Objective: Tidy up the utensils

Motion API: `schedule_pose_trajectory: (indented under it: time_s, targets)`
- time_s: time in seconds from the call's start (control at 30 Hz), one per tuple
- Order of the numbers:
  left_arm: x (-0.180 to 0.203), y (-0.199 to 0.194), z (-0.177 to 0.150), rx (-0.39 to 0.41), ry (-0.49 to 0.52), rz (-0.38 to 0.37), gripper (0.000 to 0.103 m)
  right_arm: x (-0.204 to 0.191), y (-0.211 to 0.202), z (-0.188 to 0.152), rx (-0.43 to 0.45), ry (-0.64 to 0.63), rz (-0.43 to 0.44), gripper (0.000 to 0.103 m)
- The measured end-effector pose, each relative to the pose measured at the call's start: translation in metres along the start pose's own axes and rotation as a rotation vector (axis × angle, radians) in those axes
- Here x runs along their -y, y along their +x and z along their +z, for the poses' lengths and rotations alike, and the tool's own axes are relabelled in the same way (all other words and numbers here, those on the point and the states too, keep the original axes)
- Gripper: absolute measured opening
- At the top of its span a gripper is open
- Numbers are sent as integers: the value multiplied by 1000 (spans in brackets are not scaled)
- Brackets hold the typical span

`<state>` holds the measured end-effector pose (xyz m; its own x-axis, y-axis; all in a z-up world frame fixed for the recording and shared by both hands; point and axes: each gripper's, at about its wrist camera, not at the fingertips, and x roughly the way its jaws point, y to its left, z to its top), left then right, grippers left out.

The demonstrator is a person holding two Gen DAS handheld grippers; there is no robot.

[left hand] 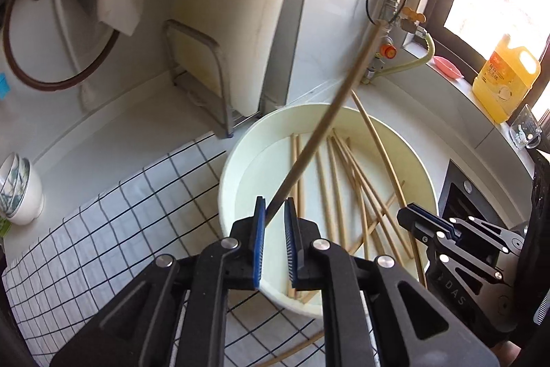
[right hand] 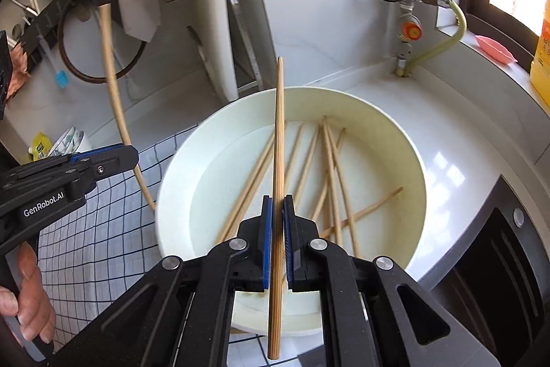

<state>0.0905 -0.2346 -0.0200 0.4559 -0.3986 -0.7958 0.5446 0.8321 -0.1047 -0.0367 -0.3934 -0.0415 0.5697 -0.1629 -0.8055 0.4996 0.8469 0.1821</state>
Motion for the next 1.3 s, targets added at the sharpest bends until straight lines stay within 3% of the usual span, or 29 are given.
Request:
schedule_pose_trajectory:
  time_s: [0.43,0.5,0.57,0.63,0.7,0.83,1.03,1.3]
  targets:
    - [38,60,33,-61,72,-6,12,34,39,10,-63,55,-11,7]
    - [35,61,34,-66,64,6,22,37,40,8,-70,69,-12,9]
    - [32,58,34,-57,54,16,47,40,38,7,-62,77,-24,19]
    - [27,53,32,-43,43,31,58,42,35,6,-61,82,-26,19]
    - [23,49,29,-44,37,45,60,44,32,5,-62,89,-30,22]
    - [13,41,21,-53,6,75,82,44,22,0,-60,91,-33,36]
    - [5,26,10,-63,-33,102,92,34,6,-6,-56,66,-36,48]
    - [12,5,1,-46,-19,124,94,26,-10,-12,-52,44,-56,49]
